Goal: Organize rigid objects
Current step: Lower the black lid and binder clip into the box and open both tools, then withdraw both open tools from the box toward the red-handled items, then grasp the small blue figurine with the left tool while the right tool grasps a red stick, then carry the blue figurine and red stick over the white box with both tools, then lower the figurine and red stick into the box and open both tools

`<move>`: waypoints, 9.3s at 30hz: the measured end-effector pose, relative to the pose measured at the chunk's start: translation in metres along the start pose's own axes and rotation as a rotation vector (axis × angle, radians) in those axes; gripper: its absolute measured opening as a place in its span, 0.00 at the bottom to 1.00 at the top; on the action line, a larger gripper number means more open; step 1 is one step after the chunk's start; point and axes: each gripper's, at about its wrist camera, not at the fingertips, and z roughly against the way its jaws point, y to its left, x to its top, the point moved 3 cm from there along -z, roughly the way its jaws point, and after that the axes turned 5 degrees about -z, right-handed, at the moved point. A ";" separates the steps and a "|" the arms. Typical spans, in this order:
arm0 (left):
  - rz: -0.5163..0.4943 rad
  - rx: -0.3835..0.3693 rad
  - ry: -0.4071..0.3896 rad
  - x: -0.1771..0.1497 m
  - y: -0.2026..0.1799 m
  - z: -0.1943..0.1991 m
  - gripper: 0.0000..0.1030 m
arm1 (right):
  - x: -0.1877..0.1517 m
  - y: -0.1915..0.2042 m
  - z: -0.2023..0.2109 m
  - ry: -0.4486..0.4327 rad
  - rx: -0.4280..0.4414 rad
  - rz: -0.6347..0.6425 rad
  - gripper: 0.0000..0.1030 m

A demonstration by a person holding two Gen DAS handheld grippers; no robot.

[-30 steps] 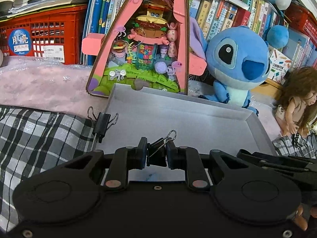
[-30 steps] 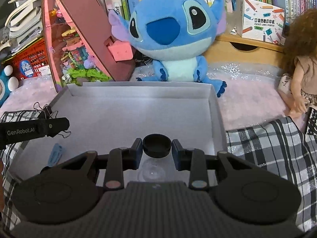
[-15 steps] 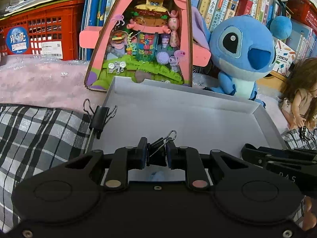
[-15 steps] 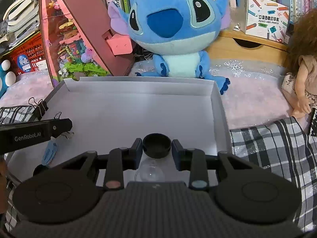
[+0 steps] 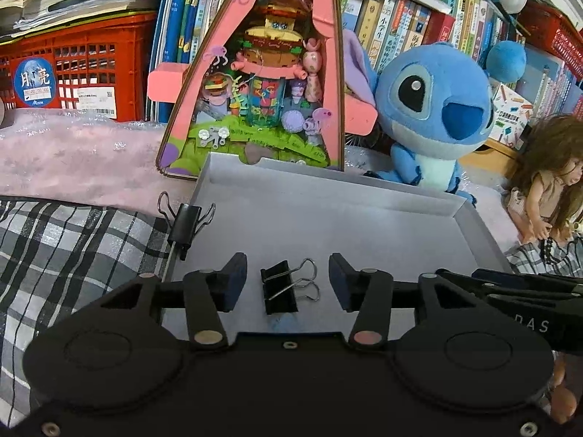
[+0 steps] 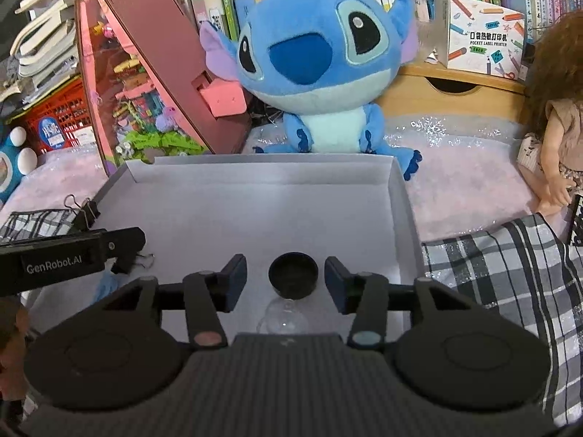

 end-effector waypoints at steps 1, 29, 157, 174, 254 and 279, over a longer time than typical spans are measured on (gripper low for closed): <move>-0.001 -0.003 -0.001 0.000 -0.001 0.003 0.48 | 0.000 0.000 0.002 -0.003 0.003 -0.002 0.63; -0.084 0.032 -0.130 -0.054 -0.018 0.124 0.76 | -0.060 0.008 0.103 -0.200 0.042 0.087 0.86; -0.065 0.149 -0.197 -0.247 -0.036 0.226 0.35 | -0.261 0.031 0.184 -0.392 -0.065 0.011 0.68; -0.064 0.164 -0.197 -0.248 -0.030 0.226 0.35 | -0.271 0.060 0.185 -0.402 -0.174 0.142 0.62; -0.068 0.006 -0.043 0.078 -0.048 0.170 0.35 | 0.044 0.014 0.161 -0.134 0.055 -0.039 0.47; -0.056 0.076 0.086 0.049 -0.011 -0.002 0.35 | 0.047 -0.002 0.017 0.024 0.030 -0.072 0.47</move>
